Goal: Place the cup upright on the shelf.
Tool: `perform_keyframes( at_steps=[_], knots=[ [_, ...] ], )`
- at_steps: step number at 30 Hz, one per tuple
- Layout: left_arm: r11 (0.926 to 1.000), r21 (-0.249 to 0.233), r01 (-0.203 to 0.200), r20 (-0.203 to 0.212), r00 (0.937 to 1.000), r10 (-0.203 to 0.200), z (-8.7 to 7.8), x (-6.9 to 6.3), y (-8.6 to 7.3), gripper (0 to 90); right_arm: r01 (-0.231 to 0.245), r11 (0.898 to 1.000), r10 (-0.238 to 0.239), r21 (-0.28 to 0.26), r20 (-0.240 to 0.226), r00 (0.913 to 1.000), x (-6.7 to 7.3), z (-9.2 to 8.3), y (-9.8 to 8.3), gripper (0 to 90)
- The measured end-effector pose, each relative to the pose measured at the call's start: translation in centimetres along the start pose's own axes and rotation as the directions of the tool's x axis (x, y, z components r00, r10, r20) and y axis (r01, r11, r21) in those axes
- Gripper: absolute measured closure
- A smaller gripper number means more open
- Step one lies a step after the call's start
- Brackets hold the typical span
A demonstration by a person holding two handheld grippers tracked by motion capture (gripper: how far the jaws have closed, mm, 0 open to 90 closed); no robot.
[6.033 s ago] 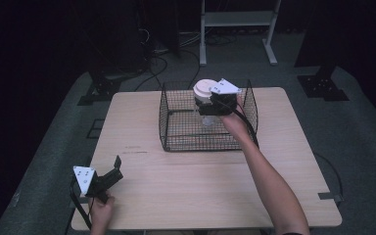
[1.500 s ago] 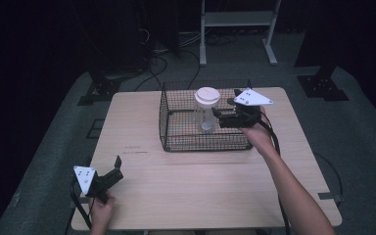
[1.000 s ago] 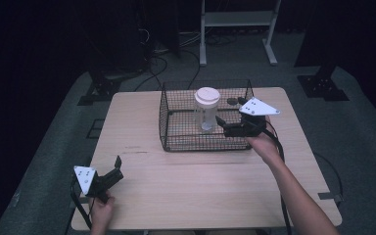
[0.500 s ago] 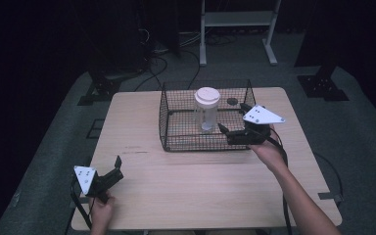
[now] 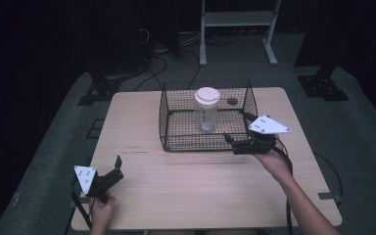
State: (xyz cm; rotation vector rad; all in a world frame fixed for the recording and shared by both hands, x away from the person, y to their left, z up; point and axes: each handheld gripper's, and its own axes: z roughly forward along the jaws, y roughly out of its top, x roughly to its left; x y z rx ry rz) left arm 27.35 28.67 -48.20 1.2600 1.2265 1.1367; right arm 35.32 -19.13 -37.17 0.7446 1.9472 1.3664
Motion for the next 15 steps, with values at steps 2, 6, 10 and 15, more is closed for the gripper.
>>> perform_keyframes(
  at_steps=[2,6,10,15],
  knots=[
    [1.0,0.0,-0.001,0.0,1.0,0.001,0.0,0.0,0.0,0.0,0.0,1.0,0.0,0.006,0.001,1.0,0.1,-0.1,-0.3,2.4],
    [1.0,-0.001,0.0,-0.001,1.0,0.0,0.0,0.0,0.0,0.0,-0.001,1.0,0.001,0.01,0.003,1.0,0.1,-0.4,-0.8,2.4],
    [1.0,0.001,-0.003,-0.001,1.0,0.003,0.0,0.0,0.0,0.0,-0.014,1.0,0.014,0.012,0.0,0.9999,0.2,-0.9,-1.4,2.4],
    [1.0,0.001,-0.003,-0.001,1.0,0.003,0.0,0.0,0.0,0.0,-0.017,1.0,0.017,0.011,0.001,0.9999,0.2,-1.4,-1.8,2.4]
  ],
)
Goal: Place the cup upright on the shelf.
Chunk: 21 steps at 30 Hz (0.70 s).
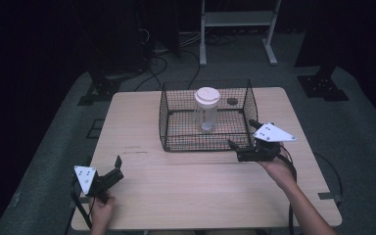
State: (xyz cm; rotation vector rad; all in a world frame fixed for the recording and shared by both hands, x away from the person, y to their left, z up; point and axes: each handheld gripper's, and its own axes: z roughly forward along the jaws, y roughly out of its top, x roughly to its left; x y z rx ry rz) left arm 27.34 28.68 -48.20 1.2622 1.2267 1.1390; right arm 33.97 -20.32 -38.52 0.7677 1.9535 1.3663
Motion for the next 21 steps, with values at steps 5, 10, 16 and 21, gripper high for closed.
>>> perform_keyframes(
  at_steps=[5,10,16,21],
  knots=[
    [1.0,0.0,0.0,0.0,1.0,0.0,0.0,0.0,0.0,0.0,0.0,1.0,0.0,0.004,0.003,1.0,0.0,-0.4,-0.5,2.4],
    [1.0,0.001,0.0,-0.001,1.0,0.0,0.0,0.0,0.0,0.0,-0.006,1.0,0.006,0.006,0.005,1.0,0.0,-0.8,-1.0,2.4],
    [1.0,-0.001,0.0,0.0,1.0,0.0,0.0,0.0,0.0,0.0,-0.007,1.0,0.007,0.011,0.015,0.9999,-0.1,-1.5,-1.6,2.4],
    [1.0,0.0,0.0,-0.002,1.0,0.0,0.0,0.0,0.0,0.0,-0.004,1.0,0.004,0.018,0.026,0.9997,-0.2,-2.1,-2.2,2.4]
  ],
)
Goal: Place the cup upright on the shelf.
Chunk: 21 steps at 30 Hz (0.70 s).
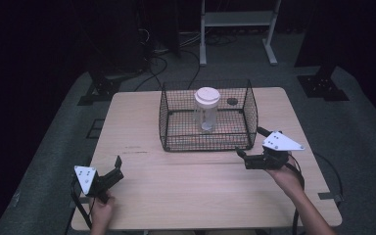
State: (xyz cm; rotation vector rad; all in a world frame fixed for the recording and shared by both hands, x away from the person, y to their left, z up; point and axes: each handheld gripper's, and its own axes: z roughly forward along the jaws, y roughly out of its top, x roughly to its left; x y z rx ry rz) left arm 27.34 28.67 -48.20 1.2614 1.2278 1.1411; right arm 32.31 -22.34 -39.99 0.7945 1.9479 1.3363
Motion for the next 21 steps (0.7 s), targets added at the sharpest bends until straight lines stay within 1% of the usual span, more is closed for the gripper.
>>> perform_keyframes(
  at_steps=[9,10,12,13,14,17,21],
  knots=[
    [1.0,0.0,0.001,0.0,1.0,-0.001,0.0,0.0,0.0,0.0,-0.003,1.0,0.003,0.005,0.008,1.0,0.2,-0.6,-1.1,2.4],
    [1.0,0.0,0.002,0.0,1.0,-0.002,0.0,0.0,0.0,0.0,-0.012,1.0,0.012,0.008,0.007,0.9999,0.3,-0.8,-1.4,2.4],
    [1.0,0.0,0.002,-0.001,1.0,-0.002,0.0,0.0,0.0,0.0,-0.013,1.0,0.013,0.009,0.009,0.9999,0.3,-0.9,-1.4,2.4],
    [1.0,-0.001,0.002,-0.001,1.0,-0.002,0.0,0.0,0.0,0.0,-0.003,1.0,0.003,0.007,0.019,0.9998,0.3,-1.1,-1.5,2.4],
    [1.0,-0.001,0.001,-0.001,1.0,-0.001,0.0,0.0,0.0,0.0,-0.015,1.0,0.015,0.002,0.014,0.9998,0.2,-1.2,-1.5,2.4],
    [1.0,-0.001,0.001,0.0,1.0,-0.001,0.0,0.0,0.0,0.0,-0.009,1.0,0.009,0.001,0.022,0.9997,0.2,-1.5,-1.6,2.4],
    [1.0,-0.002,0.001,0.0,1.0,-0.001,0.0,0.0,0.0,0.0,-0.018,1.0,0.018,0.0,0.027,0.9995,0.2,-1.8,-1.9,2.4]
  ],
)
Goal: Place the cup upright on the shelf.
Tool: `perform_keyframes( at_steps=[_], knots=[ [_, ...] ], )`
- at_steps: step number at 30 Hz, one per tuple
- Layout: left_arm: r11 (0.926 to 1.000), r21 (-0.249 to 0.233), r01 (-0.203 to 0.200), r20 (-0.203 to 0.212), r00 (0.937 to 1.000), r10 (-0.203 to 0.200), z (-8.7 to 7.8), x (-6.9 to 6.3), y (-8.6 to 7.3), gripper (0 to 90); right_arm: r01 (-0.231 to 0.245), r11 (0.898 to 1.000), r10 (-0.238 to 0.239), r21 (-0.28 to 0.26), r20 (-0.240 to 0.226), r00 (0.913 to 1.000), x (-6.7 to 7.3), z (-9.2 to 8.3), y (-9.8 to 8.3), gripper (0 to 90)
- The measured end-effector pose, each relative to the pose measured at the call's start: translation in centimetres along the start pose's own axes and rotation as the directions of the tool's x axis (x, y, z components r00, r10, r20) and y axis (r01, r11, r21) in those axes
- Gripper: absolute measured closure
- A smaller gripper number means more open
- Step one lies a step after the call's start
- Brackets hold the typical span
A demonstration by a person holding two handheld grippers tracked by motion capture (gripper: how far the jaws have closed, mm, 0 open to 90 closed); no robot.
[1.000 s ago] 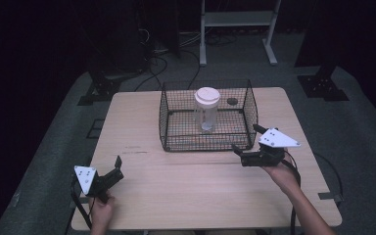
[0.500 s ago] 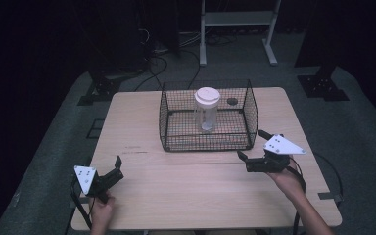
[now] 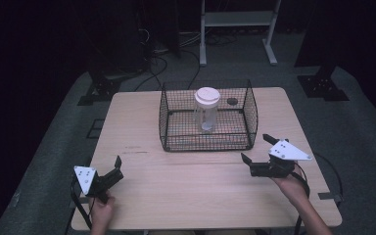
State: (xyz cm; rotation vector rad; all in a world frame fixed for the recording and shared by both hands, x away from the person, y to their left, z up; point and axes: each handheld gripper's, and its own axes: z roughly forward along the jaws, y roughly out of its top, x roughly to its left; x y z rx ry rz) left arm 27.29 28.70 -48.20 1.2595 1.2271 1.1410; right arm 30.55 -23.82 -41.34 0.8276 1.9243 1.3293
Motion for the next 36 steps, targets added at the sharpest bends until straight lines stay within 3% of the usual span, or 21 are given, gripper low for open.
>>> perform_keyframes(
  at_steps=[26,36],
  knots=[
    [1.0,0.0,0.0,-0.002,1.0,0.0,0.0,0.0,0.0,0.0,-0.043,0.999,0.042,0.023,0.037,0.9984,0.2,-2.2,-3.7,2.4],
    [1.0,0.002,0.003,-0.005,1.0,-0.003,0.0,0.0,0.0,0.0,-0.034,0.999,0.033,0.027,0.037,0.9988,1.4,-3.5,-4.7,2.4]
  ],
)
